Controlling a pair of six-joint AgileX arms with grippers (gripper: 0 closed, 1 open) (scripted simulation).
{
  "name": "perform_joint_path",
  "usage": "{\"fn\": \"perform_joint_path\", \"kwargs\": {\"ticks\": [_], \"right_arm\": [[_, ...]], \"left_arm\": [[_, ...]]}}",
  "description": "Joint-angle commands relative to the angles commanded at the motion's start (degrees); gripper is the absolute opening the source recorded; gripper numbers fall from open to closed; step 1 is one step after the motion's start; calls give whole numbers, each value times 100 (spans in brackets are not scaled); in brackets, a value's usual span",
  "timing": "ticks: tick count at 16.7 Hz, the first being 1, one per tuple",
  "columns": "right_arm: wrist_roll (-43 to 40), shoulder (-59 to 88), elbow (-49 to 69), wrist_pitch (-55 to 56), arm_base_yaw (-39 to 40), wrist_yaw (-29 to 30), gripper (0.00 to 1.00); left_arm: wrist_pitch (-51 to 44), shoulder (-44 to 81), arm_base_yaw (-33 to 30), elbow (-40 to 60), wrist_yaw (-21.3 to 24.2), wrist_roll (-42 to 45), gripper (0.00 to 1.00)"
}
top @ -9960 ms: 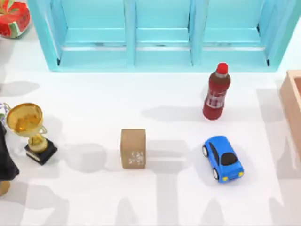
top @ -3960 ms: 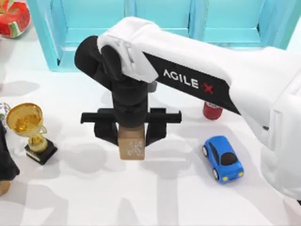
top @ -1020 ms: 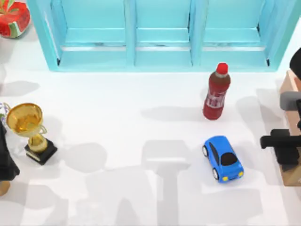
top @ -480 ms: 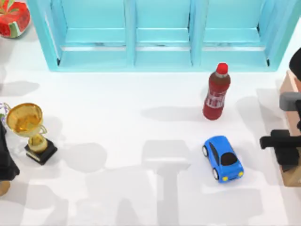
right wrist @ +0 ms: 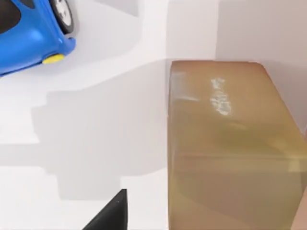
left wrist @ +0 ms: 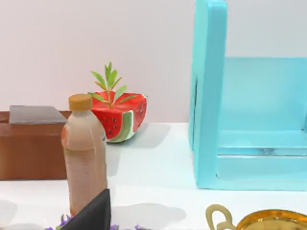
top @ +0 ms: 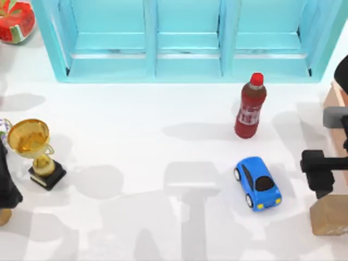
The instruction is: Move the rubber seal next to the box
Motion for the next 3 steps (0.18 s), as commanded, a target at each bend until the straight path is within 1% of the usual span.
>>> {"fn": "perform_joint_path", "kwargs": {"ticks": [3], "right_arm": [[0,0,0,0,0,0,100]], "left_arm": [[0,0,0,0,0,0,100]]}}
